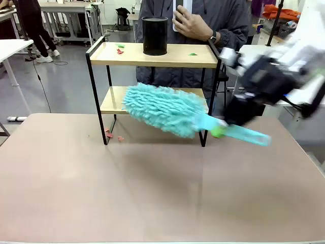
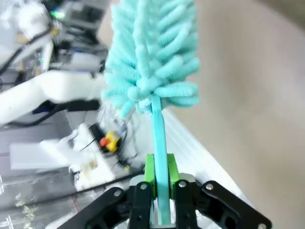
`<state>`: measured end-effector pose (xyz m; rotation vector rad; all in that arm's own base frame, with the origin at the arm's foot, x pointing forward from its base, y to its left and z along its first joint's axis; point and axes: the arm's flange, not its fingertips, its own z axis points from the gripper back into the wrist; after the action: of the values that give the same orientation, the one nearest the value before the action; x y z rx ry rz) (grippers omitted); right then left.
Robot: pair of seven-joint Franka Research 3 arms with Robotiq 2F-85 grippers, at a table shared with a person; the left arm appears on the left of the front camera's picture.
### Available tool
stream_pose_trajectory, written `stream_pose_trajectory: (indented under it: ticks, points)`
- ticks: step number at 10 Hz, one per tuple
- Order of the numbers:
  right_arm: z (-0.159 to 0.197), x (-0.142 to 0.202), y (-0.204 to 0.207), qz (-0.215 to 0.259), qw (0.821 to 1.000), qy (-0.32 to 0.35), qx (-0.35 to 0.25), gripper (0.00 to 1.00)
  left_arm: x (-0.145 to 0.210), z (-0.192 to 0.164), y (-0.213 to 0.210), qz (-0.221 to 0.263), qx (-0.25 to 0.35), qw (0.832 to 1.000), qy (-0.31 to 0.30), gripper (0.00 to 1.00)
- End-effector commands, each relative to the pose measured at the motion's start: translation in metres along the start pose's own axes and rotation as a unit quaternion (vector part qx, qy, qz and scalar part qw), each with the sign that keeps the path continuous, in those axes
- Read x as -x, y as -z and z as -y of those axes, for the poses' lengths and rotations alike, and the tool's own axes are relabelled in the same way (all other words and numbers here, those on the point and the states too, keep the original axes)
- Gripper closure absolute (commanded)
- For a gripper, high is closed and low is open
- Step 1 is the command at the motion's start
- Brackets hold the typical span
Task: Clean the shelf.
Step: Clean the specific tier of the Shelf with the Duster once objects are removed.
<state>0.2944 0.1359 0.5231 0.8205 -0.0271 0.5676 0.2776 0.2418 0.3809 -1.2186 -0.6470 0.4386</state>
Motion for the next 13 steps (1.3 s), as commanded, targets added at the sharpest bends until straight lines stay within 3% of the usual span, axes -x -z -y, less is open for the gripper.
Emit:
stream_pose_trajectory:
  ticks: [1,3,5,8,10,11,12,13]
  points:
    - [0.042,0.053,-0.057,-0.050,0.998,0.001,-0.039,0.88,0.005,0.000,0.003,0.006,0.011,1.000,0.010,0.00]
    - [0.076,0.103,-0.101,0.000,0.993,-0.031,-0.114,0.88,0.005,0.000,0.003,0.006,0.011,1.000,0.010,0.00]
    - [0.125,0.154,-0.129,0.117,0.979,0.015,-0.165,0.88,0.005,0.000,0.003,0.006,0.011,1.000,0.010,0.00]
    - [0.192,0.211,-0.116,0.194,0.952,0.081,-0.222,0.88,0.005,0.000,0.003,0.006,0.011,1.000,0.010,0.00]
    - [0.212,0.220,-0.098,0.210,0.943,0.126,-0.225,0.88,0.005,0.000,0.003,0.006,0.011,1.000,0.010,0.00]
    - [0.213,0.210,-0.086,0.191,0.948,0.164,-0.197,0.88,0.005,0.000,0.003,0.006,0.011,1.000,0.010,0.00]
    - [0.210,0.231,-0.109,0.194,0.948,0.124,-0.220,0.88,0.005,0.000,0.003,0.006,0.011,1.000,0.010,0.00]
    - [0.210,0.231,-0.109,0.194,0.948,0.124,-0.220,0.88,0.005,0.000,0.003,0.006,0.011,1.000,0.010,0.00]
